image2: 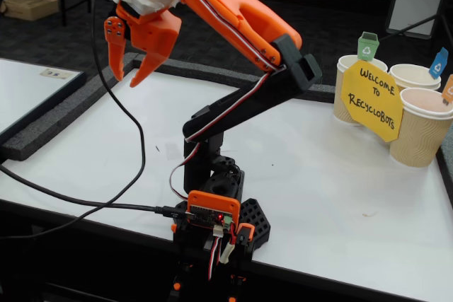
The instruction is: Sort rubbish by color.
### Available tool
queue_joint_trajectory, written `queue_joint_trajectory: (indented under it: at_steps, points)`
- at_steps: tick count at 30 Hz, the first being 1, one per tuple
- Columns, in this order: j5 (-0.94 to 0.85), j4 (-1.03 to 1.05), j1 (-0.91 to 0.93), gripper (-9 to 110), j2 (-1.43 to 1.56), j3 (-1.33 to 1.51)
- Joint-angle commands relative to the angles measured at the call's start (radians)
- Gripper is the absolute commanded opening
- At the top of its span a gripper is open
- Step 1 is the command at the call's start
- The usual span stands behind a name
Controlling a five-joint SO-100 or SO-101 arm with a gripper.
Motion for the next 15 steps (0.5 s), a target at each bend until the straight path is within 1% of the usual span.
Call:
queue_joint_trajectory:
  at_steps: [1,8,15]
  points:
    - [0.002,-0.005,0.043,0,-0.011,-0.015]
    - [0.003,-0.011,0.281,0,-0.018,-0.005]
    - [0.015,-0.035,0.607,0,-0.017,-0.009]
